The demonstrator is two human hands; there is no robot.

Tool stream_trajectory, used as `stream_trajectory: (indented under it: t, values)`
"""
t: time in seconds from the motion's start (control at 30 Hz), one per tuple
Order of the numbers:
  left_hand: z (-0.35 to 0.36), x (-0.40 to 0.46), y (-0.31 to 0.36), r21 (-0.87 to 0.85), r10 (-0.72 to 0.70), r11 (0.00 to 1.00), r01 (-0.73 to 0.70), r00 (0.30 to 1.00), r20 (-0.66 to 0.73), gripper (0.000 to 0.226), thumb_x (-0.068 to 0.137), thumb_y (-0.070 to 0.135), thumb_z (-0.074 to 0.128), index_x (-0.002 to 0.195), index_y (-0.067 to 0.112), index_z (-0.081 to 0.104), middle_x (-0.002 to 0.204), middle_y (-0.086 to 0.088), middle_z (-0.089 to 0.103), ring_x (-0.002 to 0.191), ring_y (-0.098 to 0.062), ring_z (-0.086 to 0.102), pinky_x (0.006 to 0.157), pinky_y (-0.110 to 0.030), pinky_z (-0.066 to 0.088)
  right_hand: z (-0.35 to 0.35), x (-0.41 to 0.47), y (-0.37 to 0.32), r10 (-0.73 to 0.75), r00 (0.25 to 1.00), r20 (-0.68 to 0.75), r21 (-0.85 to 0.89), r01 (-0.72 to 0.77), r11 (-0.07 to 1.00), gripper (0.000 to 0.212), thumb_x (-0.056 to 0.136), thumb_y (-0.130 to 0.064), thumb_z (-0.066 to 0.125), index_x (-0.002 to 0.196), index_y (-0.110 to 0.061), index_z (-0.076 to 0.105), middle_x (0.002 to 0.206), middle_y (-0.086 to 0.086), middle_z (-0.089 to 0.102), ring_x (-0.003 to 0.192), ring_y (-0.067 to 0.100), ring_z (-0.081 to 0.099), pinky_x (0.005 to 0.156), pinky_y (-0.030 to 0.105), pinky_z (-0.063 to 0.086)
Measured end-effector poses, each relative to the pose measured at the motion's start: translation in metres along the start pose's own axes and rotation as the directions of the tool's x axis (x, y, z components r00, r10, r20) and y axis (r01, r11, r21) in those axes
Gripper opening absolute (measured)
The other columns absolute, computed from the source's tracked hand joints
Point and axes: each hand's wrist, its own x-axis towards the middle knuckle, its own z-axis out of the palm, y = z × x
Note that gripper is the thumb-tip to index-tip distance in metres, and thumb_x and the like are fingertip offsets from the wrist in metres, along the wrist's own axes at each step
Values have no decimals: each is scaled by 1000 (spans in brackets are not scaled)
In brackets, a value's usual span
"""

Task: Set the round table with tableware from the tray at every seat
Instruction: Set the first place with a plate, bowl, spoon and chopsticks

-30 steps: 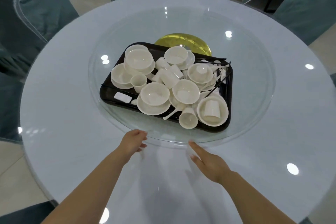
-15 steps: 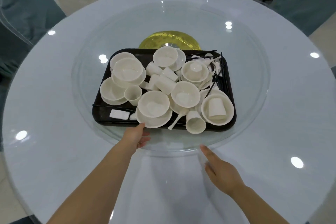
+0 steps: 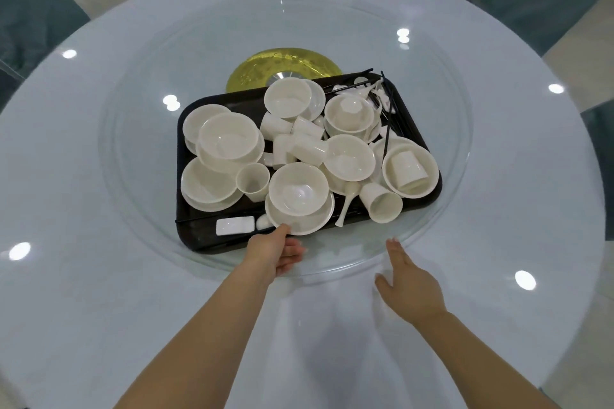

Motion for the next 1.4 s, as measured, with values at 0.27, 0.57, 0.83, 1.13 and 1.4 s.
stream_trajectory:
  t: [0.27, 0.57, 0.83, 1.13, 1.4]
  values:
    - [22, -2, 7, 142, 76, 988, -64, 994, -74, 33, 89, 36, 64, 75, 5, 63, 53, -6, 67, 51, -23, 65, 55, -25, 47, -8, 12, 9, 29, 1000, 4, -76, -29, 997, 75, 95, -49, 41, 156, -24, 4, 162, -17, -6, 76, 13, 64, 55, 24, 40]
    - [17, -14, 0, 130, 68, 990, -61, 996, -50, 18, 95, 19, 51, 96, 5, 63, 78, -7, 72, 64, -18, 66, 62, -26, 49, -3, 12, 23, -7, 1000, -13, -95, 5, 995, 75, 95, -40, 41, 156, -25, 1, 161, -18, -10, 57, 13, 55, 46, 21, 35]
    - [-9, -23, -30, 55, 122, 991, -120, 992, -24, 11, 95, 9, 54, 100, 9, 64, 90, -11, 73, 73, -19, 72, 60, -25, 53, -16, 6, 13, 51, 993, -111, 196, -29, 980, 56, 98, -31, 47, 151, -25, 29, 159, -14, 23, 106, 20, 63, 79, 29, 46]
    - [-65, -42, -63, 300, 231, 925, -232, 972, 41, 18, 94, 6, 51, 95, 7, 69, 83, -12, 75, 68, -16, 72, 66, -24, 59, 1, -28, -68, -58, 986, -155, 551, 134, 824, 21, 100, -43, 40, 115, -36, 53, 81, -14, 67, 77, -2, 61, 67, 20, 45]
    - [-151, -51, -104, 287, 201, 939, -190, 980, -8, 18, 93, 6, 51, 91, 2, 68, 81, -10, 74, 69, -19, 73, 65, -25, 57, 54, -45, -162, -234, 970, 59, 485, 177, 856, 23, 99, -33, 46, 121, -35, 49, 79, -12, 63, 73, 3, 59, 59, 21, 44]
